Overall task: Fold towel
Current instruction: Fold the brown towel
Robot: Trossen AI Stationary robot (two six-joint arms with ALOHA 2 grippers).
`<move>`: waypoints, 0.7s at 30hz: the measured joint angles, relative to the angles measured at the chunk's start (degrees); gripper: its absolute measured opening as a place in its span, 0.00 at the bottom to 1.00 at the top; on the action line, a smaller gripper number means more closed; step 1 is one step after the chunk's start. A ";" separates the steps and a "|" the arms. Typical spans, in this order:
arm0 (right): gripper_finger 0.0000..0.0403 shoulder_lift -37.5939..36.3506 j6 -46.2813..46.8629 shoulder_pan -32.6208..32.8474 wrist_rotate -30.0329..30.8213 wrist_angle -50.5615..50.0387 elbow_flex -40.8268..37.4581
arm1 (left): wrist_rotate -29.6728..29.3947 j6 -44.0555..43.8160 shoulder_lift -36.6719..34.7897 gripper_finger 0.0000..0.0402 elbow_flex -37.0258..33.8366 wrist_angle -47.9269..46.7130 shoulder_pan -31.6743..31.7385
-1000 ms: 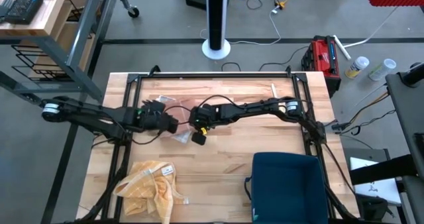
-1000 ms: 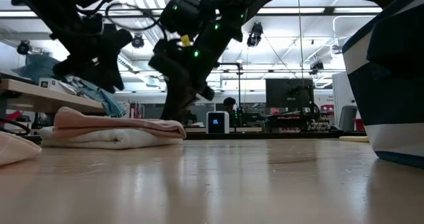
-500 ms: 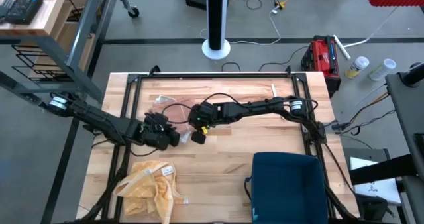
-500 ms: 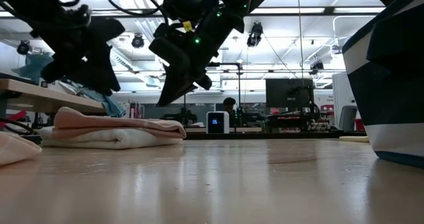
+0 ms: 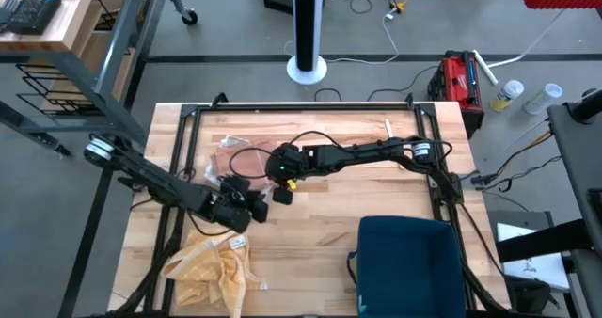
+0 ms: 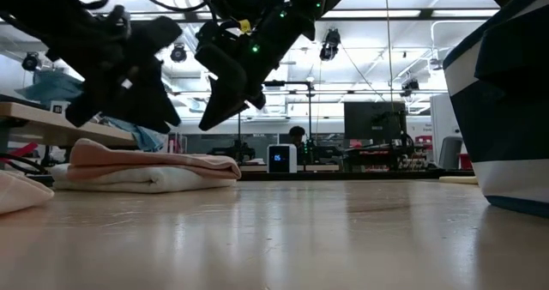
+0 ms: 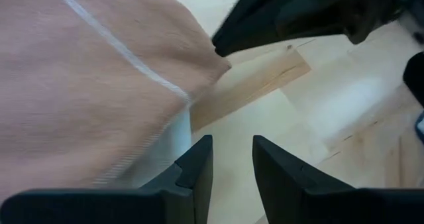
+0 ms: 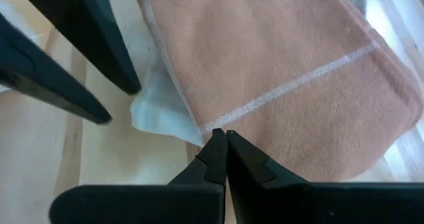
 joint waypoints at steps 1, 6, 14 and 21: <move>0.00 0.00 -0.19 0.00 -0.13 0.00 0.00 | 0.00 -0.34 1.25 0.24 0.70 0.14 0.01; 0.00 0.00 -1.23 0.00 -4.57 0.02 0.00 | -0.04 -0.14 6.42 0.25 4.52 0.30 0.02; 0.00 0.00 -3.56 0.00 -5.81 0.86 0.00 | -0.01 4.94 12.44 0.21 11.12 0.00 0.02; 0.00 0.00 -5.81 0.00 -6.02 -0.38 -0.02 | -0.06 8.73 15.78 0.22 16.30 -3.25 0.09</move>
